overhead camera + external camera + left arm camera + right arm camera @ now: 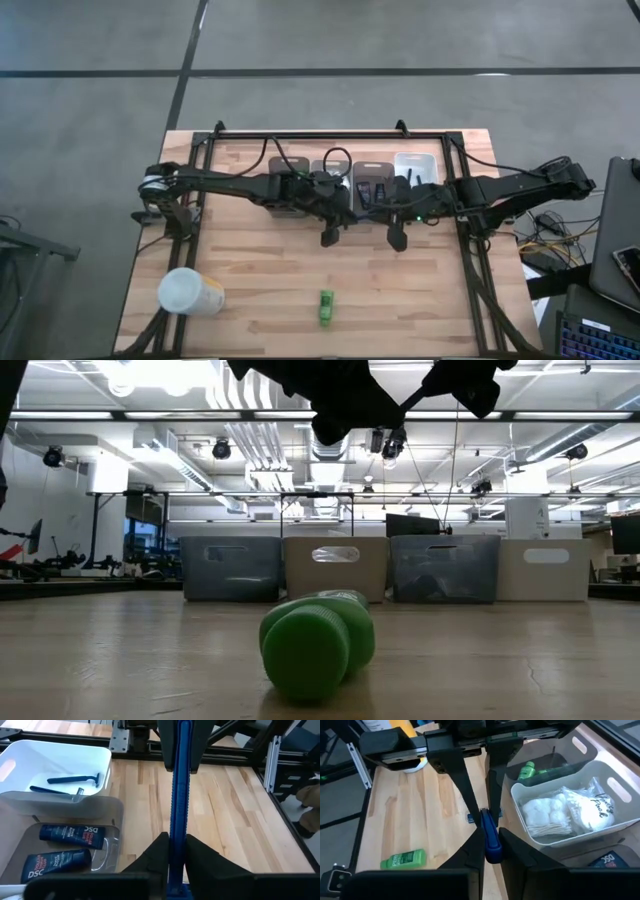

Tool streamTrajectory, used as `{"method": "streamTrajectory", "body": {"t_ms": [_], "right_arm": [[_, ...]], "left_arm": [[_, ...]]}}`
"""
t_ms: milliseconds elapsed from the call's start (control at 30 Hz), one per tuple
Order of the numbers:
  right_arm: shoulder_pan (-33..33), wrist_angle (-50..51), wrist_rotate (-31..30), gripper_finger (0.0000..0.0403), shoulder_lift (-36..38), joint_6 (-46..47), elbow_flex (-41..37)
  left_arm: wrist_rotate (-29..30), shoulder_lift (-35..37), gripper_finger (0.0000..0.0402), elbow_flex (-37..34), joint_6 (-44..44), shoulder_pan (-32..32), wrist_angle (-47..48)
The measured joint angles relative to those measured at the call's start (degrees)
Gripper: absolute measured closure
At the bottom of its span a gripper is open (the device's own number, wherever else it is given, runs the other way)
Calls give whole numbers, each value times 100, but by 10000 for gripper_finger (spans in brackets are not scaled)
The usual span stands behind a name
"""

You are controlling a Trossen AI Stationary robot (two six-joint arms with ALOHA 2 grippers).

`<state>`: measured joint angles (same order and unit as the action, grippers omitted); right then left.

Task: Pick & Place Travel size toiletries
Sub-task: Put the blue razor into the white bin

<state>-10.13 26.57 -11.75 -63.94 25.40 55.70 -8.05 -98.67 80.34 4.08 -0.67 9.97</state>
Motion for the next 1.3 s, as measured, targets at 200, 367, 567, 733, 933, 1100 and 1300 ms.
{"method": "streamTrajectory", "body": {"t_ms": [200, 367, 567, 733, 933, 1100, 1300], "right_arm": [[0, 116, -231, 370, 0, 346, -44], [-60, 545, -1009, 369, 6, 903, -44], [-454, 2040, -2611, 369, 78, 2907, 54], [-822, 4479, -3149, 368, 135, 6167, 27], [-747, 5343, -3061, 367, 377, 7500, -461], [-83, 5098, -3401, 363, 669, 7731, -1178], [1030, 3465, -3101, 364, 1017, 6269, -2106]], "left_arm": [[84, 24, 292, 65, 354, 0, -180], [84, 24, 232, 105, 415, 2, -127], [682, 55, 182, 105, 766, 1, 467], [838, 140, 177, 101, 1110, 0, 1111], [926, 144, 181, 96, 1214, 0, 1306], [927, 152, 181, 96, 1217, 0, 1340], [924, 278, 183, 96, 1234, 0, 1862]]}}
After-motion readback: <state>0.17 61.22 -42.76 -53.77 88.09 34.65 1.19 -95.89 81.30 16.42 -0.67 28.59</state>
